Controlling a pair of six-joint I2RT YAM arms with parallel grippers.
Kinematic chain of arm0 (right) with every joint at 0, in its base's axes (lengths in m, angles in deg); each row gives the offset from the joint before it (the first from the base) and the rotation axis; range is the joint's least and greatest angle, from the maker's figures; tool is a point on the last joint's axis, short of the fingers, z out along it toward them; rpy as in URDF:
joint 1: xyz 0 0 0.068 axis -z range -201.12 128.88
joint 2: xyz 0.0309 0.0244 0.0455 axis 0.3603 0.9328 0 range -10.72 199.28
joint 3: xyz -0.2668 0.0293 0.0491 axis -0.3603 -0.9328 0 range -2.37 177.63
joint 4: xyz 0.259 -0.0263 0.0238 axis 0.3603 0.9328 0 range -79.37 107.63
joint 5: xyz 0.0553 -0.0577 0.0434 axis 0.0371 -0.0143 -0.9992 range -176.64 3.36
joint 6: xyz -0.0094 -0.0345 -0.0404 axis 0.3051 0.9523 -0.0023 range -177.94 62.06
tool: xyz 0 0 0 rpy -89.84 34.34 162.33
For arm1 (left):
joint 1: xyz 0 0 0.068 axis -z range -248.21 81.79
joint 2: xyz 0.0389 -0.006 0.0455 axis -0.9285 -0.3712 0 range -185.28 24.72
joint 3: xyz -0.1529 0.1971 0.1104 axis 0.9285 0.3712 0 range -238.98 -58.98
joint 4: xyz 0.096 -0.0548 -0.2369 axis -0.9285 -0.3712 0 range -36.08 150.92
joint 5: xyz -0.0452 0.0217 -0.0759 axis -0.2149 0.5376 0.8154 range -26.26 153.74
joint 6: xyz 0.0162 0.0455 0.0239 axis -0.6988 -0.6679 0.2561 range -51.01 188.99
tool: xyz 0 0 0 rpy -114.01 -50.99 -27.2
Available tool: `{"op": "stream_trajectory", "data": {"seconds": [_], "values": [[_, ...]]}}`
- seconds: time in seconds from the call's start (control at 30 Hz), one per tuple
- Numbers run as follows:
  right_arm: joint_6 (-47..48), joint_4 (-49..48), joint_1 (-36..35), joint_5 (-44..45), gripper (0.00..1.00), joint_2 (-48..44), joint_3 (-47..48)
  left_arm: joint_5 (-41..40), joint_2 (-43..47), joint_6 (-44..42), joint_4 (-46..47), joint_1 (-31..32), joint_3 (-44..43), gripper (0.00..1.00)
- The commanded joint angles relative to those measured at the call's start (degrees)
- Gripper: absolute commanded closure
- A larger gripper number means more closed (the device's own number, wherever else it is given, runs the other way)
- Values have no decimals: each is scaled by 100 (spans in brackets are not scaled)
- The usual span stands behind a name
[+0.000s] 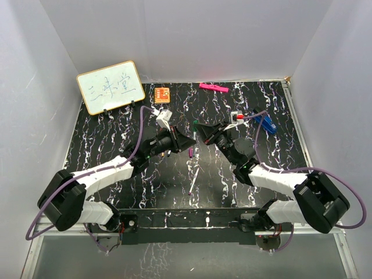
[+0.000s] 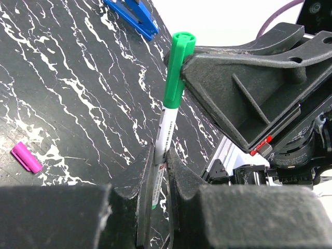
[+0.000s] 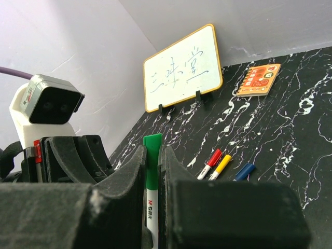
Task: Insert the pens into the pen caps
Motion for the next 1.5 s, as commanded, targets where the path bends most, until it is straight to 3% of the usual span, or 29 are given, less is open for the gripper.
{"op": "stream_trajectory", "data": {"seconds": [0.0, 0.5, 1.27, 1.47], "values": [[258, 633, -274, -913, 100, 253, 51, -402, 127, 20, 1378, -250, -338, 100], [429, 983, -550, -885, 100, 330, 39, -1030, 692, -496, 1220, -437, -213, 100], [705, 1249, -727, -252, 100, 433, 336, -793, 804, -562, 927, -609, -199, 100], [1267, 1470, -718, 709, 87, 227, 989, -620, 786, -545, 423, -609, 159, 100]]}}
